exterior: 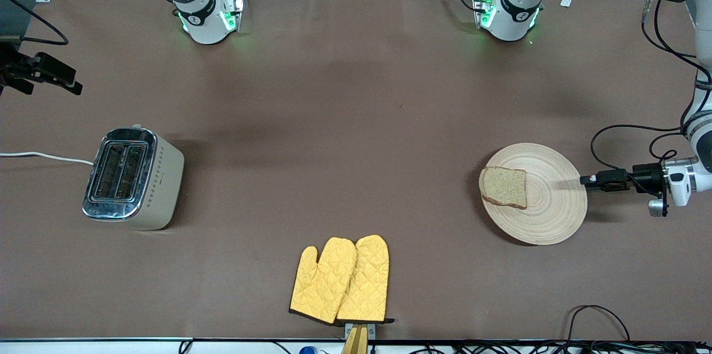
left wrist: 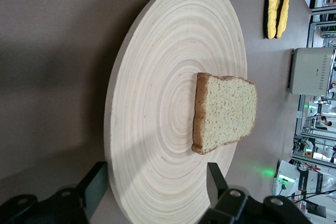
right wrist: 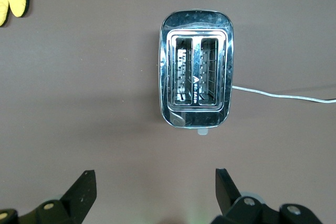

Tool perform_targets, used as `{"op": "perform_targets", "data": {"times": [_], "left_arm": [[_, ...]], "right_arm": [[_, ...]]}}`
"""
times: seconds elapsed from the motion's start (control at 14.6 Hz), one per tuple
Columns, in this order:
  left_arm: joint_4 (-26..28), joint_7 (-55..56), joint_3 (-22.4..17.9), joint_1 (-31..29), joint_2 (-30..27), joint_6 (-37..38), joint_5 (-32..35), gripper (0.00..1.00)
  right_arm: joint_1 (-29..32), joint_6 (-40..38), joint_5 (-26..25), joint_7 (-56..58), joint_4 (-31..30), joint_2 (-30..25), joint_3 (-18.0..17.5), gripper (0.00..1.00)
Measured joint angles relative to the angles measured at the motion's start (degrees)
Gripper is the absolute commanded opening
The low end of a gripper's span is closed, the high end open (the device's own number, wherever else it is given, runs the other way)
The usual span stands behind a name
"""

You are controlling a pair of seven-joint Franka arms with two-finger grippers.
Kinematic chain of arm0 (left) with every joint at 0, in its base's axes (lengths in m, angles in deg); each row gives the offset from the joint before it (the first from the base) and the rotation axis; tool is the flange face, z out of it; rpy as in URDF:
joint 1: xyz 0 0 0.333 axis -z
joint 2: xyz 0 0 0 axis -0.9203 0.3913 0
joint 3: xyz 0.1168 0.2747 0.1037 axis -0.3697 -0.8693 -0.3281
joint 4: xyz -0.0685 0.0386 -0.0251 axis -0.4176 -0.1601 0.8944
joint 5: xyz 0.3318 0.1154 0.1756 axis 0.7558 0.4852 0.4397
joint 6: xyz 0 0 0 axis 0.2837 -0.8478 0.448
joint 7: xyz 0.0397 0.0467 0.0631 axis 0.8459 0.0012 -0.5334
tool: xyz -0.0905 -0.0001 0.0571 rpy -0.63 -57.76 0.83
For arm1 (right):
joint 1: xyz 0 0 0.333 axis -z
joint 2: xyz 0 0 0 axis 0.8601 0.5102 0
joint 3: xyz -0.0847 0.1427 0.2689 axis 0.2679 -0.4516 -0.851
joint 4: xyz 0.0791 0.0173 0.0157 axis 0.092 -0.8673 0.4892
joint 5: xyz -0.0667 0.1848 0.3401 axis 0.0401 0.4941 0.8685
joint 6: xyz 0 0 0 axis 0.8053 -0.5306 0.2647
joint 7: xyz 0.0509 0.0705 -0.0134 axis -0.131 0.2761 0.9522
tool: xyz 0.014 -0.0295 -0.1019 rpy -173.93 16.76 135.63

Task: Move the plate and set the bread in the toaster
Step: 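Lower the left gripper beside the rim of the wooden plate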

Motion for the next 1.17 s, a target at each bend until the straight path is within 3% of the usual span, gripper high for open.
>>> {"op": "perform_targets", "data": {"times": [0.21,0.55,0.89,1.1,1.17], "left_arm": [[-0.07,-0.14,0.01,0.41,0.55,-0.90,0.00,0.81],[-0.14,-0.18,0.00,1.12,1.03,-2.27,0.01,0.57],[-0.15,-0.46,-0.01,1.39,2.37,-3.38,0.01,0.14],[-0.22,-0.54,0.01,1.32,2.62,-3.38,-0.22,0.00],[-0.47,-0.54,0.06,1.27,2.58,-2.95,-0.36,0.00]], "right_arm": [[0.00,0.00,0.00,0.01,0.00,0.00,0.00,1.00],[0.00,0.00,0.00,0.01,0.00,0.00,0.00,1.00],[0.00,0.00,0.00,0.03,0.00,0.00,0.02,1.00],[0.00,0.00,0.00,0.03,0.00,0.00,0.03,1.00],[0.01,0.00,0.00,0.03,0.00,0.00,0.04,1.00]]}}
